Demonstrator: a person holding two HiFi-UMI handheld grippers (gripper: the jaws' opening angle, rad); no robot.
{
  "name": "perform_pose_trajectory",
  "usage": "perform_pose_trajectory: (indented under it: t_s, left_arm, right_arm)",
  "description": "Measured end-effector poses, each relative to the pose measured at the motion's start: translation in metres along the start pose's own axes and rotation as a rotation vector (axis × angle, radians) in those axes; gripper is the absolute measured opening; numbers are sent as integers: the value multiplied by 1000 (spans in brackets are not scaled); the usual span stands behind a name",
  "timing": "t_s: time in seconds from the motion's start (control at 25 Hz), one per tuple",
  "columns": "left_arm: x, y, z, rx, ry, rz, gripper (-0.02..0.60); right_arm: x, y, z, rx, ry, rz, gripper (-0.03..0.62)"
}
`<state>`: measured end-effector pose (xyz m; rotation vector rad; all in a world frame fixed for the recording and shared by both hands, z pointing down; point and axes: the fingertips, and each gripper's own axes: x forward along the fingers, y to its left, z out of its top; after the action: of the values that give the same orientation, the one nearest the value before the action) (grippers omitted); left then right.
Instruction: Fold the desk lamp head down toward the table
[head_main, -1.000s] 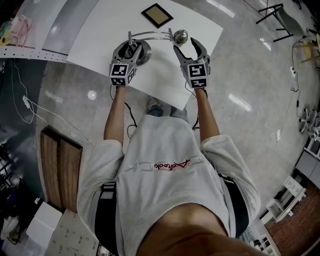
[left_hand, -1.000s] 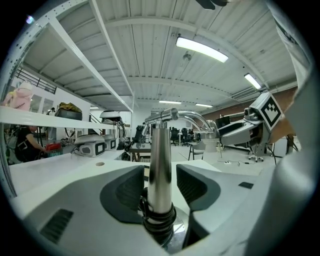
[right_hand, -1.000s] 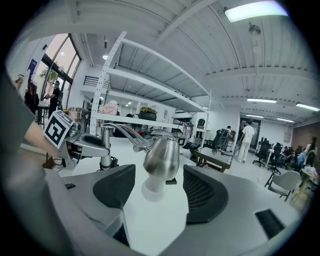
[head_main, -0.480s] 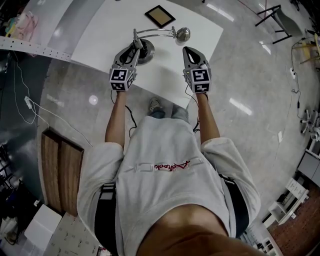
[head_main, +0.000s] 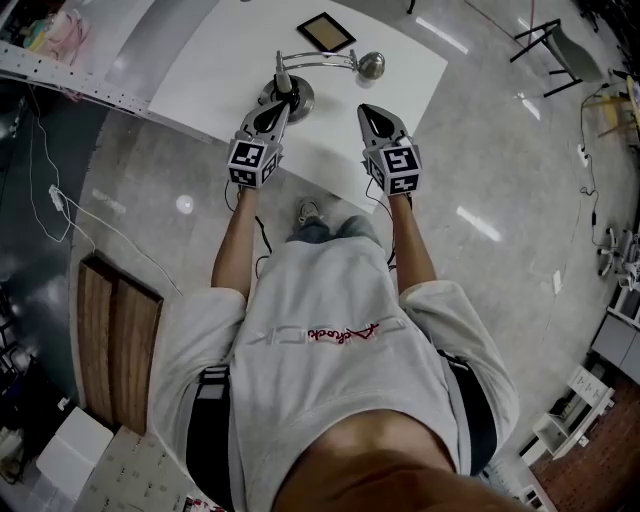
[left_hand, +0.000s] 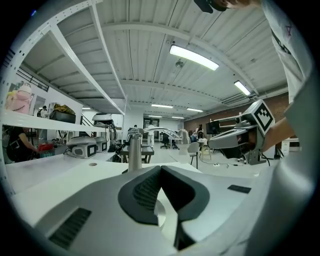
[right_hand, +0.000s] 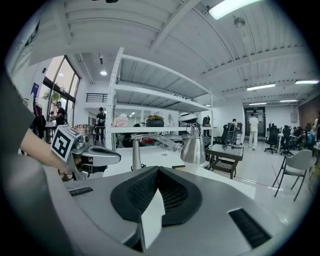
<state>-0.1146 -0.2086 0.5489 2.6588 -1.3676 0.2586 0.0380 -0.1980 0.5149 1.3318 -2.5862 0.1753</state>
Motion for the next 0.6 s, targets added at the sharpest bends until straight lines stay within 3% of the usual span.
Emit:
perform_pose_trajectory:
  t_s: [0.28, 0.6]
  left_arm:
    - [-14, -31, 4, -8, -20, 2, 28]
    - [-36, -97, 10, 23, -24, -30, 28]
  right_arm:
    - [-20, 14, -3, 18, -32, 14, 15]
    - [-75, 35, -5, 9, -65, 34, 15]
